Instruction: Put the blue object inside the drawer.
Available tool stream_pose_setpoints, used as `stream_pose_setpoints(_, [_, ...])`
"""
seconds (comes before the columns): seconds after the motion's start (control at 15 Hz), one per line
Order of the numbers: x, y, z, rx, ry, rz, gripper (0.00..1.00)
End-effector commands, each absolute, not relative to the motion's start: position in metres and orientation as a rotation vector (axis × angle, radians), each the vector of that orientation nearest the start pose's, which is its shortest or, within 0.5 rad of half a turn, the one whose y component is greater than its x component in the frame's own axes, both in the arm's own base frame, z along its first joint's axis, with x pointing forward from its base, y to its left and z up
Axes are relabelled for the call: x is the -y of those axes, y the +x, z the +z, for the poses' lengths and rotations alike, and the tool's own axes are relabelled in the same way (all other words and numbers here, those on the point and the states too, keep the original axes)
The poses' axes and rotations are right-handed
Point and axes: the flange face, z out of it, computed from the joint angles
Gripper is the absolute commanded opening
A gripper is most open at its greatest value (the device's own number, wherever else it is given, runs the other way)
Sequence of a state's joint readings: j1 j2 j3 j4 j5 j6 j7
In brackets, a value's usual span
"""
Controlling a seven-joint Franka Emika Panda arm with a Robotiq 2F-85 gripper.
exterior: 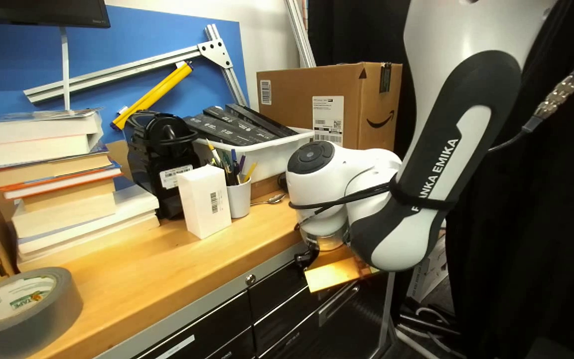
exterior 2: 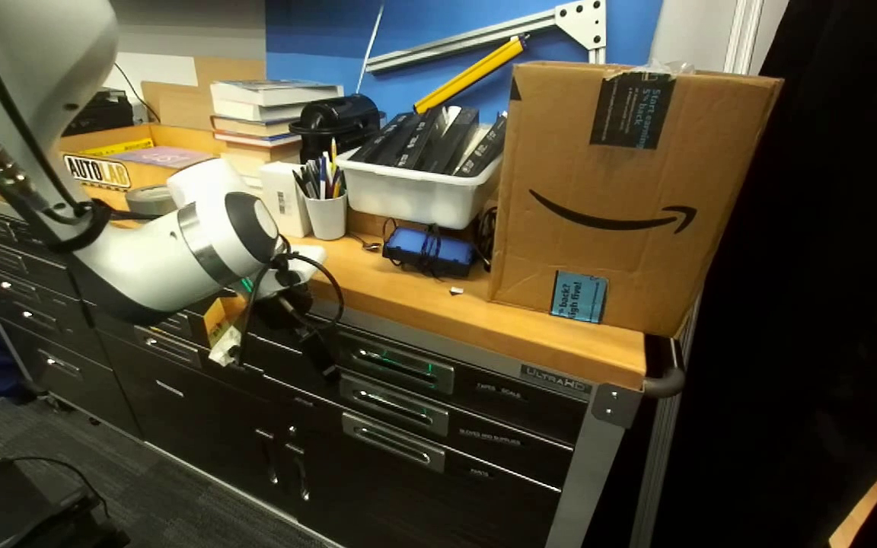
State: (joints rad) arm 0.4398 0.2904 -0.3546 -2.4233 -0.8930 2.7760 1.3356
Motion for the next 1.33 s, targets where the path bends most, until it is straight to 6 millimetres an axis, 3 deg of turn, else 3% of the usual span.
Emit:
stream_pose_setpoints(0.0, [-0.083,0.493,0.198,-0.746,-3.3,-0.758,1.0])
stream_pose_setpoints(0.2, [-0.081,0.459,0.209,-0.732,-3.352,-0.619,1.0])
stream_pose_setpoints(0.33, [-0.078,0.426,0.218,-0.562,-3.377,-0.465,1.0])
stream_pose_setpoints(0.4, [-0.076,0.416,0.227,-0.484,-3.384,-0.438,1.0])
stream_pose_setpoints(0.73, [-0.082,0.369,0.232,-0.135,-3.383,-0.236,1.0])
stream_pose_setpoints(0.87, [-0.093,0.357,0.231,-0.006,-3.363,-0.144,1.0])
stream_pose_setpoints(0.93, [-0.107,0.369,0.228,0.044,-3.344,-0.091,1.0])
stream_pose_setpoints(1.0, [-0.112,0.364,0.226,0.067,-3.306,-0.041,1.0])
stream_pose_setpoints(1.27, [-0.113,0.365,0.222,0.049,-3.285,-0.011,1.0])
